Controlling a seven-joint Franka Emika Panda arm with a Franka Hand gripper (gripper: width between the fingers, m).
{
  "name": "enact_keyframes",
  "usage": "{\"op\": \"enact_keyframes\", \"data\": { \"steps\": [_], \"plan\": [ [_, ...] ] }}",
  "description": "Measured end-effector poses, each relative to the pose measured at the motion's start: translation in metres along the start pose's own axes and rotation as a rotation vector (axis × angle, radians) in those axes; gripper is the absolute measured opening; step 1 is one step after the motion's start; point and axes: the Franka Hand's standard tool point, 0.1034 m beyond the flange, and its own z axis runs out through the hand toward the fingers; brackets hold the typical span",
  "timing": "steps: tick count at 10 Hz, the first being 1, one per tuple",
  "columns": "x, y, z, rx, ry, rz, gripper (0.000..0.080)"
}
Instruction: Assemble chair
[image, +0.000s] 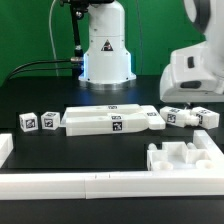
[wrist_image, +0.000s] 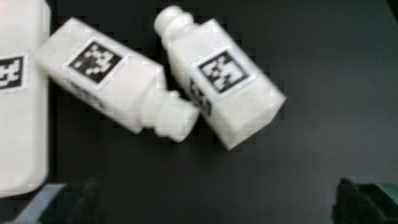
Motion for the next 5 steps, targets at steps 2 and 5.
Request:
{"op": "enact_keyframes", "data": {
  "steps": [2,5],
  "plan": [
    [0.001,0.000,0.001,0.000,-0.001,0.001,0.0649],
    [-0.002,-0.016,0.021,0.042,-0.056,0.080,0.0649]
  ]
}}
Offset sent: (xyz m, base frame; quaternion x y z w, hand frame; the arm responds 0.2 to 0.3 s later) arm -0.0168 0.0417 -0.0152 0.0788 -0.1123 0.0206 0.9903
